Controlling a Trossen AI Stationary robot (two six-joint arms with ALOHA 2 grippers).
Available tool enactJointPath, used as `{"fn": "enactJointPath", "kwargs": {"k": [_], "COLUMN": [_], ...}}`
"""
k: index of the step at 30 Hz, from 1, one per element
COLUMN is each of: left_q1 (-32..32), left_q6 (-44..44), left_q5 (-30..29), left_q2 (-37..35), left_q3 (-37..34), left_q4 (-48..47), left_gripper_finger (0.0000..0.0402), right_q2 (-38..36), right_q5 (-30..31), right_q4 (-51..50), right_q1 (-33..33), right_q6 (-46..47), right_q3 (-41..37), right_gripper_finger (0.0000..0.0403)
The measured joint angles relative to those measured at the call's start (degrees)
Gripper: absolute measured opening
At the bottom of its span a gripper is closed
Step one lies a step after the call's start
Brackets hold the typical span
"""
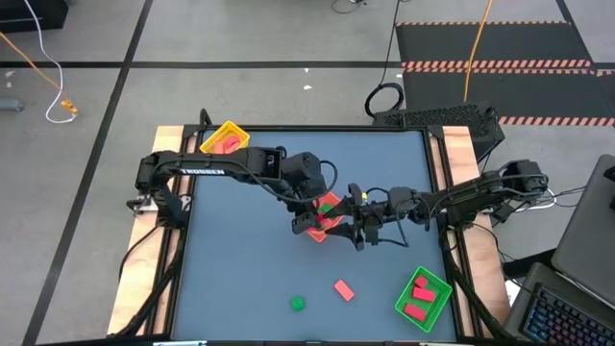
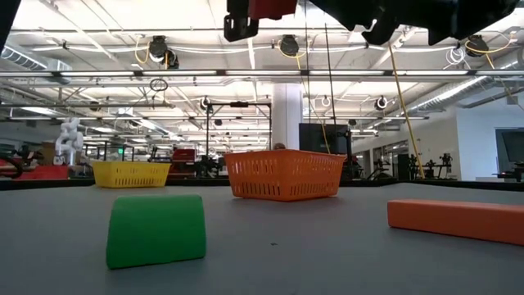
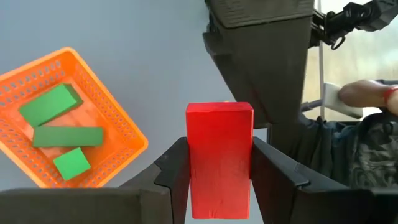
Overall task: Sort & place blocks by color
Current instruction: Put the red block into the green bin
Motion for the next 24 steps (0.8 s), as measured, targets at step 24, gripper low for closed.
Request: {"fn": "enactJointPath", "kwargs": {"k": [24], "left_q1": [0.0], "left_q6": [0.6], "left_q5": [0.5], "left_q2": [0.0], "left_q3": [0.0], "left_q4": [2.7], "left_gripper_finger": [0.0136], "right_q2": [0.0], "right_q5": [0.0], "right_q4": [0.3], "right_q1": [-0.3], "right_q6": [1.0], "right_q3": [0.0], "right_gripper_finger": [0.0093]}}
